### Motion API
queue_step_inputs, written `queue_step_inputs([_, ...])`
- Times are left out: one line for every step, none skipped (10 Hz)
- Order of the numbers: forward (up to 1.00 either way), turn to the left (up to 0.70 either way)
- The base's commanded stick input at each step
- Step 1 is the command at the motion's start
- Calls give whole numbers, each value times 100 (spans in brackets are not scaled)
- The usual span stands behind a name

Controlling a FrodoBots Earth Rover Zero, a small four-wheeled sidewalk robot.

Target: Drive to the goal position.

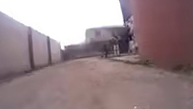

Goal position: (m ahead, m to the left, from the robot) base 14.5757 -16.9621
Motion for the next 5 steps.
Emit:
queue_step_inputs([100,0])
queue_step_inputs([100,0])
queue_step_inputs([100,0])
queue_step_inputs([100,0])
queue_step_inputs([100,0])
